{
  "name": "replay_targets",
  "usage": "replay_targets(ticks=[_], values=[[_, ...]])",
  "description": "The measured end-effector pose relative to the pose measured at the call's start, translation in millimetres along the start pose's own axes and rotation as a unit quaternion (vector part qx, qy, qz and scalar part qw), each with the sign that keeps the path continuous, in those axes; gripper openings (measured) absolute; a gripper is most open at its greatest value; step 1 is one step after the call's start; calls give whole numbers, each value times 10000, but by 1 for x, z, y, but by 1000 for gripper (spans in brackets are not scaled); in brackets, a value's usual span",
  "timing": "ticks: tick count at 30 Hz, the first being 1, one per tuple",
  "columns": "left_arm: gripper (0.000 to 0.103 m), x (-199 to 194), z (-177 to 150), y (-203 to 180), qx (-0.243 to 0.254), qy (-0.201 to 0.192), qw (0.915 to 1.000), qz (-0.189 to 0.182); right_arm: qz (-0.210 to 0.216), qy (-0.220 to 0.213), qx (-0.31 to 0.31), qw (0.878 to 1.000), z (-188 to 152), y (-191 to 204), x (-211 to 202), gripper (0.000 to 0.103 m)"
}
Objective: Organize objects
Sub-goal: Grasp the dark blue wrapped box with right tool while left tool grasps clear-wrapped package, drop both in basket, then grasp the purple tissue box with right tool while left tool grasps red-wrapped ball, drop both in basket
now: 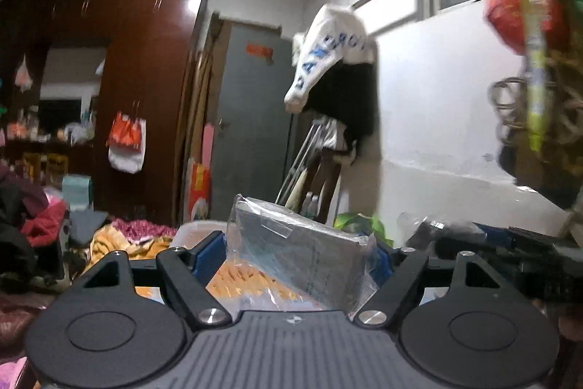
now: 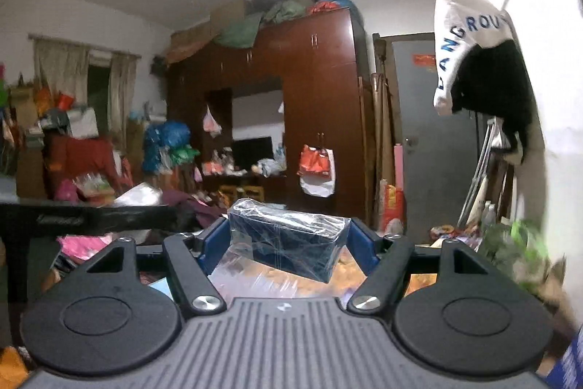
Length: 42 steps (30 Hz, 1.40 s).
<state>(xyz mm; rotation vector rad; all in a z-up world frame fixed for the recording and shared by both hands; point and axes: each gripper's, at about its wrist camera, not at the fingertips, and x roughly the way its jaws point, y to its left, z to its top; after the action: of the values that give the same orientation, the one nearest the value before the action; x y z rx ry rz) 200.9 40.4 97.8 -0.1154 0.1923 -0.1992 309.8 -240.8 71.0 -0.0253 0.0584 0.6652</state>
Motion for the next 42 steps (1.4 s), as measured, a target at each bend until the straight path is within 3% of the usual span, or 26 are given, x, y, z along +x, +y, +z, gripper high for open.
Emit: replay_targets(ticks=[5, 7, 8, 10, 15, 17, 20, 23, 24, 26, 28, 30, 33, 35, 37, 42], values=[[82, 58, 9, 8, -130, 607, 9975, 326, -43, 576, -177, 9982, 11, 2, 57, 74], [86, 68, 5, 8, -5, 717, 9959, 547, -97, 646, -255, 9975, 8, 3, 71, 84], [99, 73, 3, 8, 33, 836, 9943, 663, -119, 658, -268, 9974, 6, 3, 72, 99], [103, 78, 1, 14, -68, 1083, 9924, 582, -106, 796, -245, 9965, 4, 0, 72, 103], [103, 30, -13, 19, -19, 694, 9965, 470, -86, 398, 79, 9991, -7, -15, 8, 103], [103, 5, -28, 18, -20, 632, 9975, 314, -21, 652, 71, 9978, -21, -26, -7, 103], [103, -20, -66, 14, -111, 909, 9950, 385, -106, 1221, 75, 9924, -59, -44, -17, 103], [98, -29, -103, 10, -267, 1229, 9920, 85, -140, 1856, 190, 9823, -90, -56, -8, 82], [96, -30, -112, 8, -277, 1340, 9906, 70, -56, 2026, 284, 9788, -96, -58, -2, 80], [85, -32, -124, 5, -234, 1435, 9890, 256, 43, 2198, 257, 9752, -99, -55, 8, 77], [85, -29, -131, -1, -23, 1510, 9879, 360, 14, 2322, 139, 9726, -100, -50, 15, 70], [80, -23, -135, -5, 38, 1558, 9872, 330, 9, 2424, 45, 9702, -101, -45, 18, 38], [71, -20, -139, -14, 136, 1610, 9863, 317, -123, 2297, 121, 9731, -102, -47, 1, 36], [56, -20, -145, -18, 303, 1557, 9858, 551, -158, 2115, 282, 9768, -102, -48, -14, 36], [54, -16, -148, -22, 390, 1606, 9839, 682, -129, 1936, 388, 9802, -104, -43, -32, 36], [48, -24, -154, -20, 184, 1496, 9875, 463, 131, 1568, 687, 9851, -114, -21, -57, 36]])
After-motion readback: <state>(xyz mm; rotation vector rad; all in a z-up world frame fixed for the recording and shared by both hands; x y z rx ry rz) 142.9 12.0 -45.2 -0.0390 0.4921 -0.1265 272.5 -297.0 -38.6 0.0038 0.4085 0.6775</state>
